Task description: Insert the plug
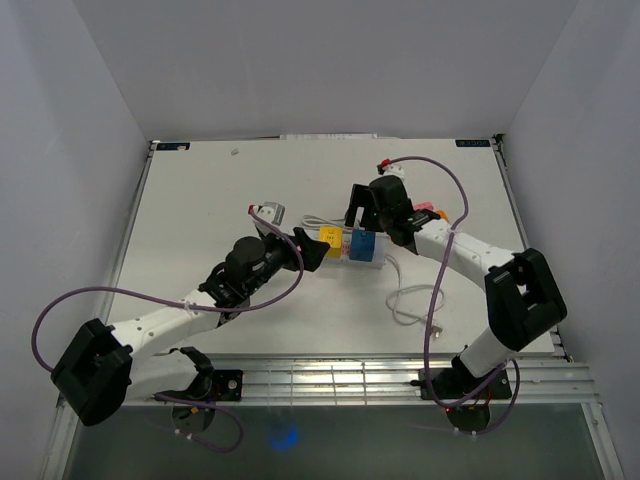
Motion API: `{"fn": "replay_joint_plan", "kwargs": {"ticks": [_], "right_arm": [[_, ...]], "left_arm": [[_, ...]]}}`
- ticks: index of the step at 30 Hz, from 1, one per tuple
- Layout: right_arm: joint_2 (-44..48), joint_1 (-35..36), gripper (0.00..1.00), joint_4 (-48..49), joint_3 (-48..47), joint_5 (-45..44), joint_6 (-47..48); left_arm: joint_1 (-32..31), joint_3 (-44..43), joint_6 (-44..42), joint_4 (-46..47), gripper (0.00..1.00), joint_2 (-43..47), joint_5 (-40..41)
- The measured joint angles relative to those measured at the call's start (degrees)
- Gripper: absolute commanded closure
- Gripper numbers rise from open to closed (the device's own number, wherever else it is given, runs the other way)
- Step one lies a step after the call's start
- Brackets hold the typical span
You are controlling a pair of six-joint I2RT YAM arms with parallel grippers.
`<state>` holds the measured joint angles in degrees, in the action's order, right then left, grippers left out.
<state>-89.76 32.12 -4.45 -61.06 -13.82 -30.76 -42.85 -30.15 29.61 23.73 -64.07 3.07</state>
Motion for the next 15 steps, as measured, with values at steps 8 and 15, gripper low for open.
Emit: {"fn": "replay_joint_plan", "kwargs": {"ticks": [8,15], "right_arm": [[-9.81,3.85,0.1,-0.26,-2.8,-3.23,-0.74],[-12.94,13.09,0.1,-0.61,-6.54,-3.15,-1.86]], "left_arm": [[0.15,-1.51,1.29,-4.7,0.02,0.44,6.58],[0.76,-1.51,1.99,-9.79,0.02,7.74,16.37]]}}
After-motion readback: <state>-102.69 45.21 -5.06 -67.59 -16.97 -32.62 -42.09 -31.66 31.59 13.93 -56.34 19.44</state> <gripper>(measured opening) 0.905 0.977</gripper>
